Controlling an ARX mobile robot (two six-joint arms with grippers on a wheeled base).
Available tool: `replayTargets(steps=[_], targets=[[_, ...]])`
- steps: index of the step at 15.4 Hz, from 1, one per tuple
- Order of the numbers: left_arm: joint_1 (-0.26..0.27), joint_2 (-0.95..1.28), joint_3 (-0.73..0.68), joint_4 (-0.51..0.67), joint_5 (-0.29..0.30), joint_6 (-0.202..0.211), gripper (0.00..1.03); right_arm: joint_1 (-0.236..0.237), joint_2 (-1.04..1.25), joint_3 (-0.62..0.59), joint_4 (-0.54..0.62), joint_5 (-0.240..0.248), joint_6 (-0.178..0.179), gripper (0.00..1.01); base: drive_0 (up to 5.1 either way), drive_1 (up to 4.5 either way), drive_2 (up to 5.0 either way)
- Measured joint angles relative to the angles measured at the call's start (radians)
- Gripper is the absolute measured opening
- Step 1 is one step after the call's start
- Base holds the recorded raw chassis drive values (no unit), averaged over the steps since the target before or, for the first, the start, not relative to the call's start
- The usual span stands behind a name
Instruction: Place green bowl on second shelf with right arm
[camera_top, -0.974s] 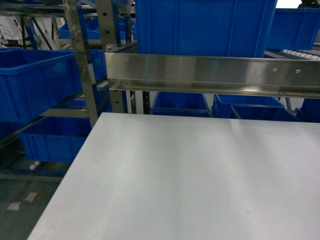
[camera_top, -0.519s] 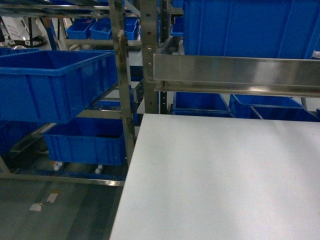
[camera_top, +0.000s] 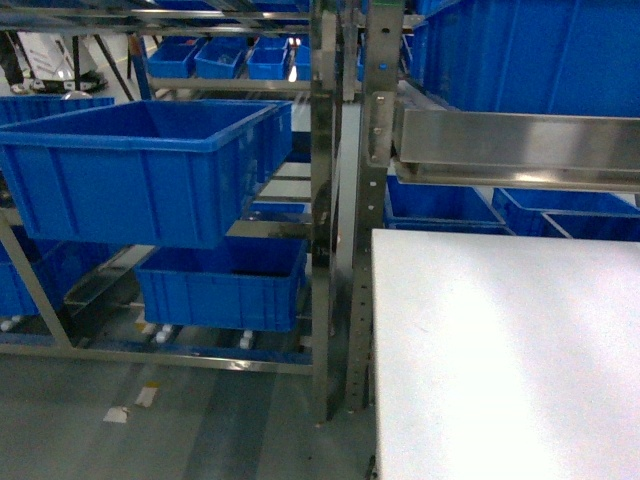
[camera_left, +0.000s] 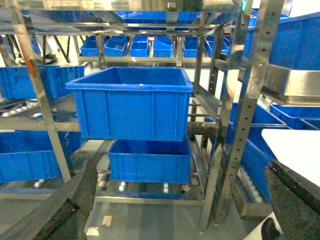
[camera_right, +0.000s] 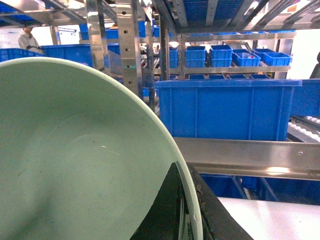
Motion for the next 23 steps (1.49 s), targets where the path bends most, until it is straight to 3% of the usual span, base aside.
replayTargets(steps=[23], targets=[[0.000, 0.000, 0.000, -0.001, 0.000, 0.000, 0.98, 0.000, 0.002, 0.000, -0.003, 0.000, 0.000, 0.02, -4.9, 2.42, 2.4]])
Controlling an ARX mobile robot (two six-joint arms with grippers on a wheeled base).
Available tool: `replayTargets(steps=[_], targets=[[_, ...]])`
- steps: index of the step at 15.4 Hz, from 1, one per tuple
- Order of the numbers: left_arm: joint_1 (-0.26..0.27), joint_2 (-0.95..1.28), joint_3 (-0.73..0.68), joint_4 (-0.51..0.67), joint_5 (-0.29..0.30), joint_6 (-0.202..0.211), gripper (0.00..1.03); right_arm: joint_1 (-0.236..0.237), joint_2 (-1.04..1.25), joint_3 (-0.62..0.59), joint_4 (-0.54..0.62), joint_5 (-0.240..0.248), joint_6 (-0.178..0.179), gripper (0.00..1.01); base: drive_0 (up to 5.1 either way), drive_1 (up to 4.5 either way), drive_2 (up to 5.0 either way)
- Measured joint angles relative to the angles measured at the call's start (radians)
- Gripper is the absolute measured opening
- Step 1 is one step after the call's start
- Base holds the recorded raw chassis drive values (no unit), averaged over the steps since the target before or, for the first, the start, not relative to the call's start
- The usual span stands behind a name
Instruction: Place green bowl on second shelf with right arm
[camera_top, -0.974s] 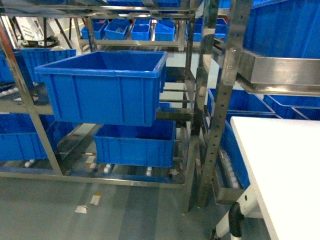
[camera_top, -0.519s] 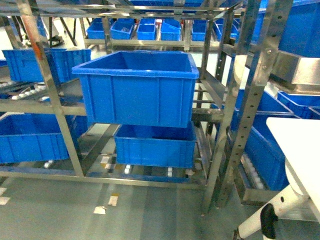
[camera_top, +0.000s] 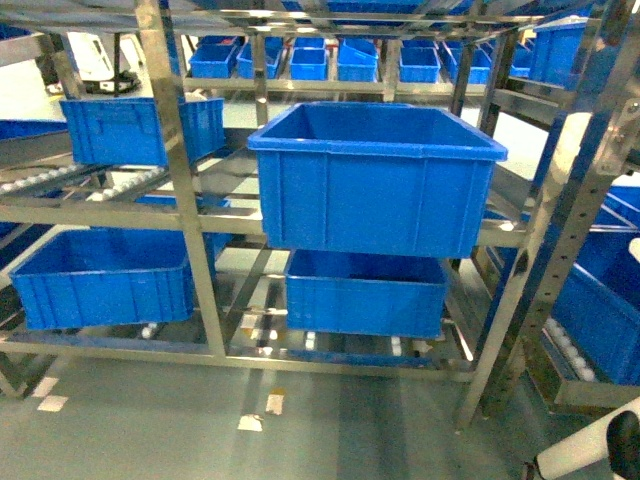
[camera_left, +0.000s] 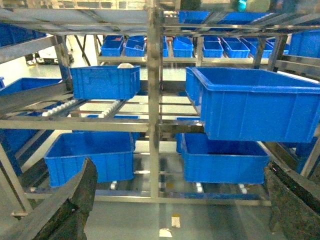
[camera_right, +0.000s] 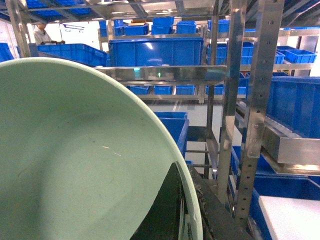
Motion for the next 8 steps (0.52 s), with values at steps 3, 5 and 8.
replayTargets(steps=[3, 5, 8], targets=[[0.000, 0.000, 0.000, 0.001, 0.000, 0.000, 0.98, 0.000, 0.000, 0.000, 0.002, 0.000, 0.000, 0.02, -4.9, 2.42, 2.4], [0.000, 0.000, 0.000, 0.001, 0.000, 0.000, 0.98, 0.000, -0.002, 0.000, 0.003, -0.002, 0.000, 0.02, -4.9, 2.42, 2.4], [0.000, 0.000, 0.000, 0.002, 0.000, 0.000, 0.98, 0.000, 0.000, 0.000, 0.004, -0.002, 0.000, 0.02, -4.9, 2.42, 2.4]])
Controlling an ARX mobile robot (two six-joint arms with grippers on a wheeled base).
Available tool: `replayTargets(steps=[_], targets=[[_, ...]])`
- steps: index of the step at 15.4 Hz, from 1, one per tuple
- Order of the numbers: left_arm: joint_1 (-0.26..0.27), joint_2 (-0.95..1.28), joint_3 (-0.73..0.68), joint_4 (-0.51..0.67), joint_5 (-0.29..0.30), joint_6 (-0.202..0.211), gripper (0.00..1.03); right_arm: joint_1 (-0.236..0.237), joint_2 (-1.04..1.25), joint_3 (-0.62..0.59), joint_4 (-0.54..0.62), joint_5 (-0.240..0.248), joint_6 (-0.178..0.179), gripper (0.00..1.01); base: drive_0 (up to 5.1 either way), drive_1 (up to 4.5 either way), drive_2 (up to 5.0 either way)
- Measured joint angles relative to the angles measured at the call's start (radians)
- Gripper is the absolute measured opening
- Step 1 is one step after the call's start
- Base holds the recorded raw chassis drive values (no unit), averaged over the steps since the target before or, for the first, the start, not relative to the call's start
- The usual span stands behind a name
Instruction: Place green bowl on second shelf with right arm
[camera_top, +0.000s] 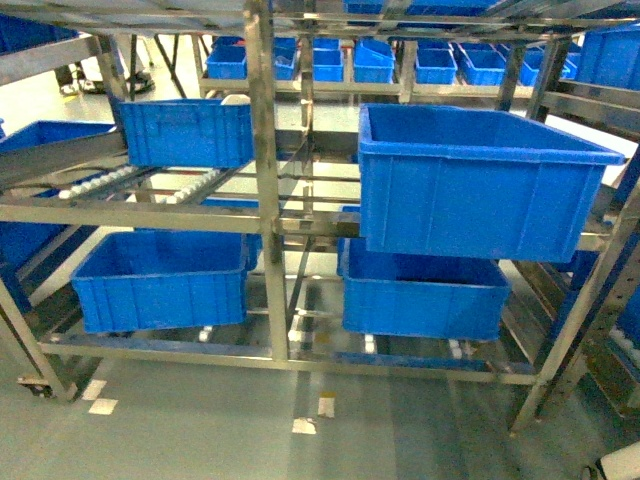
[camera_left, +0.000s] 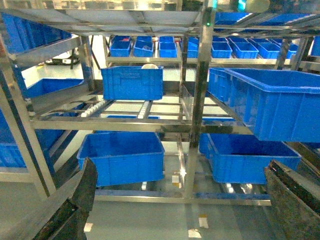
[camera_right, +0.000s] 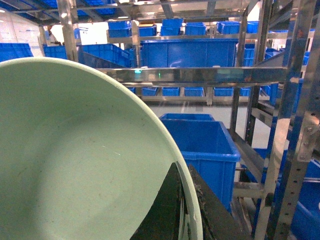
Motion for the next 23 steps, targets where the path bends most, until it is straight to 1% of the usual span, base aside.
replayTargets(steps=[3, 5, 11, 18, 23], targets=[[0.000, 0.000, 0.000, -0.002, -0.005, 0.000, 0.98, 0.001, 0.000, -0.001, -0.001, -0.009, -0.001, 0.02, -4.9, 2.42, 2.4], [0.000, 0.000, 0.000, 0.001, -0.001, 0.000, 0.98, 0.000, 0.000, -0.001, -0.003, 0.002, -0.002, 0.02, -4.9, 2.42, 2.4], [0.000, 0.000, 0.000, 0.000, 0.003, 0.000, 0.98, 0.000, 0.000, -0.001, -0.002, 0.005, -0.002, 0.02, -4.9, 2.42, 2.4], [0.000, 0.000, 0.000, -0.002, -0.003, 0.000, 0.98, 0.000, 0.000, -0.001, -0.002, -0.004, -0.003, 0.02, -4.9, 2.42, 2.4], [0.000, 0.000, 0.000, 0.001, 0.000, 0.000, 0.98, 0.000, -0.007, -0.002, 0.001, -0.001, -0.003, 0.02, -4.9, 2.42, 2.4]])
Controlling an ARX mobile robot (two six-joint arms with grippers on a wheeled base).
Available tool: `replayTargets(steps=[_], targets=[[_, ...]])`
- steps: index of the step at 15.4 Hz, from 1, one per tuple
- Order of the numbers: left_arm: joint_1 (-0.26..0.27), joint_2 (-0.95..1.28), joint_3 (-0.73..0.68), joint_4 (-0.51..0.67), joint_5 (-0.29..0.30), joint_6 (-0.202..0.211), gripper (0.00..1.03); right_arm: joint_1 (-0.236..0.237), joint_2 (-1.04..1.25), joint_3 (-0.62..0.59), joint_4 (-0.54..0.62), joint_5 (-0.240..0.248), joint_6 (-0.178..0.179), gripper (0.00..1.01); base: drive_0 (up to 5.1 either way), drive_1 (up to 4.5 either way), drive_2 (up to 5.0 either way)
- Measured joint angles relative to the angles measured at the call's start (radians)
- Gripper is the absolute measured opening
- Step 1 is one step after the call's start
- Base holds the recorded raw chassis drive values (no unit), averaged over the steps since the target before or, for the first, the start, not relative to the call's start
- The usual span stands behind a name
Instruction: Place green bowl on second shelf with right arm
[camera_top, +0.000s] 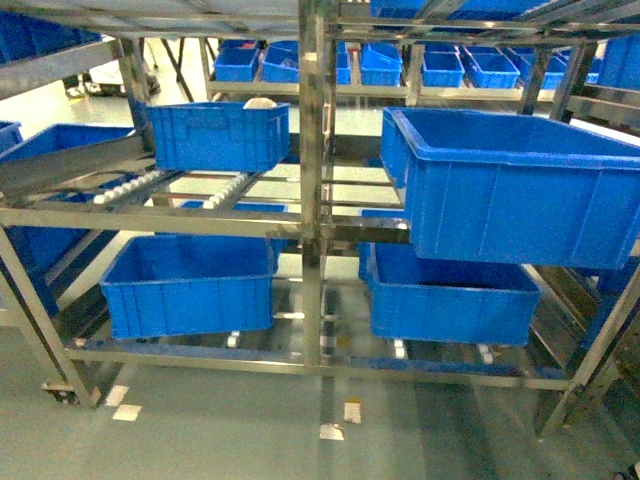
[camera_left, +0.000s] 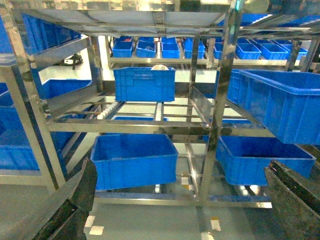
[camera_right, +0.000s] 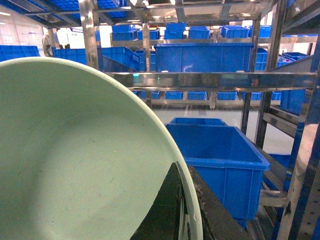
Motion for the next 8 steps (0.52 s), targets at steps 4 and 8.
replayTargets(steps=[4, 8], targets=[[0.000, 0.000, 0.000, -0.002, -0.001, 0.000, 0.98, 0.000, 0.003, 0.000, -0.002, 0.000, 0.000, 0.02, -4.9, 2.42, 2.4], [0.000, 0.000, 0.000, -0.001, 0.000, 0.000, 0.98, 0.000, 0.007, 0.000, -0.002, 0.000, 0.000, 0.02, -4.9, 2.42, 2.4]])
